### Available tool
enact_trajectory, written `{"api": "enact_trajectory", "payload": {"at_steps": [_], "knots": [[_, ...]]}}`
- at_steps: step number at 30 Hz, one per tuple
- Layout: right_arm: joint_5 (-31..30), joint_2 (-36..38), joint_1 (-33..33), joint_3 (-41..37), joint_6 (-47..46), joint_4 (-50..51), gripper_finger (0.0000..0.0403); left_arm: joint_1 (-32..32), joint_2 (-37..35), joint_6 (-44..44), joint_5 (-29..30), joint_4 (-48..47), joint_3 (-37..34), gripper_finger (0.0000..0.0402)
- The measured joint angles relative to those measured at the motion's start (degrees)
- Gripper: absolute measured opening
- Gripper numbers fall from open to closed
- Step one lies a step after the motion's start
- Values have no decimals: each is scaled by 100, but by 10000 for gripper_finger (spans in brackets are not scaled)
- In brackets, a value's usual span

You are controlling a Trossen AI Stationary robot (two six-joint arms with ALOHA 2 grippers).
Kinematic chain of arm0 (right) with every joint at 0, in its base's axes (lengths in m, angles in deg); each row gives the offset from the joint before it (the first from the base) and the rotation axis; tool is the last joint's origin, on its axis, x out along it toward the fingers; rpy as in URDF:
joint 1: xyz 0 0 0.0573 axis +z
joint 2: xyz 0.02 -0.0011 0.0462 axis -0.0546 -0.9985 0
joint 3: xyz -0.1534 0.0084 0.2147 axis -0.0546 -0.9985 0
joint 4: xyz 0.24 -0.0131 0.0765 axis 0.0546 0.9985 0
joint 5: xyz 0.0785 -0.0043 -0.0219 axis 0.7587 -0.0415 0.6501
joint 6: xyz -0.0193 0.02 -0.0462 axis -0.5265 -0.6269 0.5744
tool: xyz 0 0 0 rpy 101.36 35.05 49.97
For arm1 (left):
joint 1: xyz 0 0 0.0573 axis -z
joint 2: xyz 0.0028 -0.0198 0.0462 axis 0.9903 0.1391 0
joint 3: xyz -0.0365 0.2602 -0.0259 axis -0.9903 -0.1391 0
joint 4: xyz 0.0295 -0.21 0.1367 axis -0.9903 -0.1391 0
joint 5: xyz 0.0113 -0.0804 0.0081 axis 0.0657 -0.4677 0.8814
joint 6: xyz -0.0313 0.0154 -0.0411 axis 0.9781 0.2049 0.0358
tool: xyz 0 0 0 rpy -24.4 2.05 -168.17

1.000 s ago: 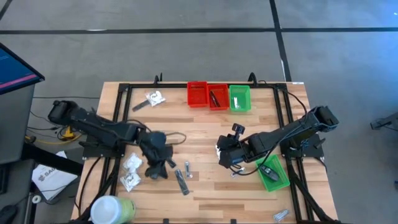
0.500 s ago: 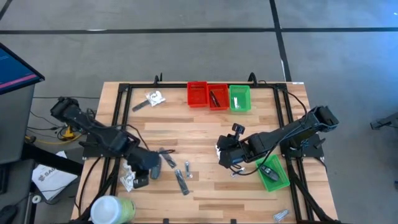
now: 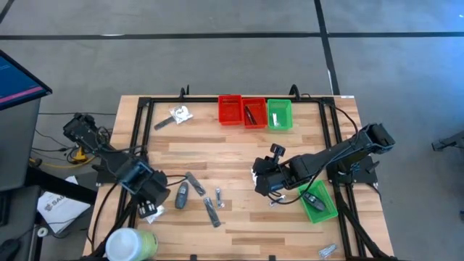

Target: Pick & Place Travel size toiletries

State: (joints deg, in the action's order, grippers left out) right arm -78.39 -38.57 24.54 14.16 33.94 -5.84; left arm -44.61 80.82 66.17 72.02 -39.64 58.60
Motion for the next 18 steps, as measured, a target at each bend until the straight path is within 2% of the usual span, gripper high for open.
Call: {"api": "enact_trajectory", "payload": {"at_steps": [9, 18], "knots": [[0, 0, 0, 0, -4, -7, 53, 609, 301, 944, -481, -27, 1251, 0], [-2, 0, -9, 0, -2, -12, 53, 1298, 1130, 1811, -864, -29, 2044, 0]]}}
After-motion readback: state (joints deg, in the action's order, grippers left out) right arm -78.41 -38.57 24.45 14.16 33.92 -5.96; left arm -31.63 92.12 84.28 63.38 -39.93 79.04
